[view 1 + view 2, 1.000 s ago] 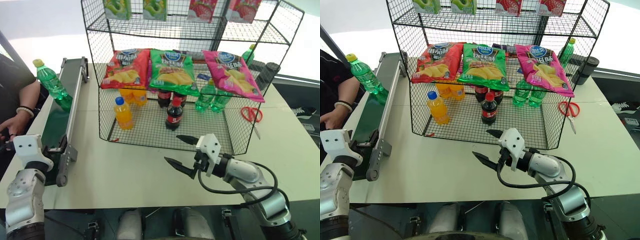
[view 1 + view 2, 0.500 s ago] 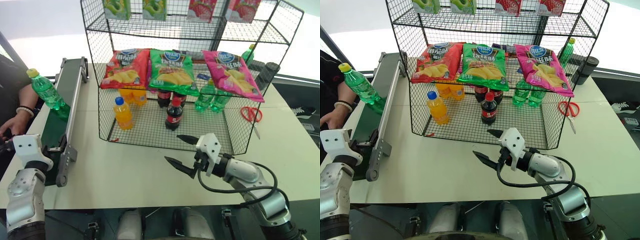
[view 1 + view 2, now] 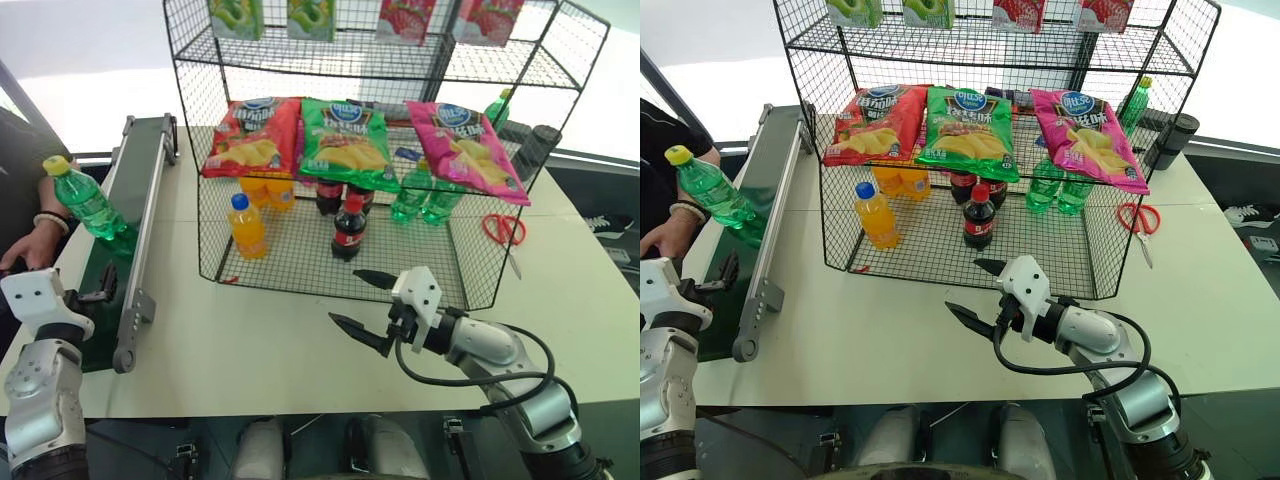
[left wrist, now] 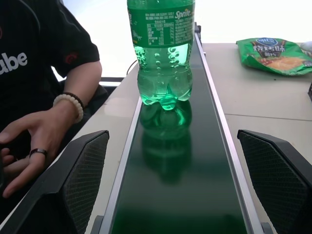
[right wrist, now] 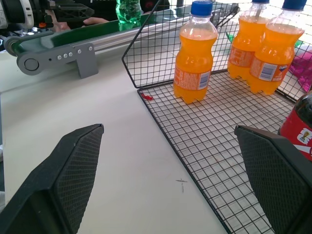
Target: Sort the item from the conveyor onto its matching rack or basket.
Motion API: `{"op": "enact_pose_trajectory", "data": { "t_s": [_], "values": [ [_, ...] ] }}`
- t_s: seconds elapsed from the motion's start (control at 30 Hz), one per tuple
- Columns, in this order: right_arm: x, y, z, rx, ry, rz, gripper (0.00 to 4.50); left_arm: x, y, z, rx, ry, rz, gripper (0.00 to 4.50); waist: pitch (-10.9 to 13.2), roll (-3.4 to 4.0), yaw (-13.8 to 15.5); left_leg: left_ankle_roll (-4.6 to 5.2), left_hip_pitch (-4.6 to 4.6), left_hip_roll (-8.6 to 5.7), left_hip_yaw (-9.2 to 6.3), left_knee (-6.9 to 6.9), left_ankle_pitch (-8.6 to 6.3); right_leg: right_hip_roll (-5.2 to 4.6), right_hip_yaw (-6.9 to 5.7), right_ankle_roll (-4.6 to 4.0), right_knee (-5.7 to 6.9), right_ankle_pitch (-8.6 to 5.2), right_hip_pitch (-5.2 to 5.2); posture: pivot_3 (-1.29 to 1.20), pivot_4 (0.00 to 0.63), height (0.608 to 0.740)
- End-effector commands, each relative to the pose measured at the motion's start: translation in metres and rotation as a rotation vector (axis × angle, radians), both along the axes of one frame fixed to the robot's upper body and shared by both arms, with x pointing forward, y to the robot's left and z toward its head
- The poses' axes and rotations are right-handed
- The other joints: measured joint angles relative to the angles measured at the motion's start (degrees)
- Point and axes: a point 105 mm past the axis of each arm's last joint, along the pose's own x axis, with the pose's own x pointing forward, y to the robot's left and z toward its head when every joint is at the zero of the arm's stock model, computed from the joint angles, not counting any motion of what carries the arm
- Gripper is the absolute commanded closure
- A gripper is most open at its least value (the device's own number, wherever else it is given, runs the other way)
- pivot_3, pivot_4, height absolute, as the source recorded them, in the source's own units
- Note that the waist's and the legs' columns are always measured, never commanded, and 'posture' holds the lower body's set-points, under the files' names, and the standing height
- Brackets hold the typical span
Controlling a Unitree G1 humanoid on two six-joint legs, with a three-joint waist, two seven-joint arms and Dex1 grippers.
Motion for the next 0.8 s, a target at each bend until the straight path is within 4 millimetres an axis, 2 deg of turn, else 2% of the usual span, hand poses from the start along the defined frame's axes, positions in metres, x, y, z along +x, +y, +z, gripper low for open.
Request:
{"op": "enact_pose_trajectory", "data": {
  "t_s": [0.03,0.8],
  "values": [
    [-0.0012,0.0042,0.0141,0.027,-0.054,0.021,0.01,-0.0017,0.0059,0.0113,-0.006,-0.046,0.023,0.00,0.0,-0.02,0.0,0.00,0.00,0.00,0.00,0.00,0.00,0.00,0.00,0.00,0.00,0.00,0.00,0.00,0.150,0.734],
    [-0.0022,0.0023,0.0111,0.027,-0.047,0.016,0.01,-0.0005,0.0112,0.0091,-0.018,-0.051,0.059,0.00,0.0,-0.02,0.0,0.00,0.00,0.01,-0.01,0.00,0.00,0.02,-0.01,0.00,0.00,0.00,-0.01,0.00,0.150,0.734]
  ]
}}
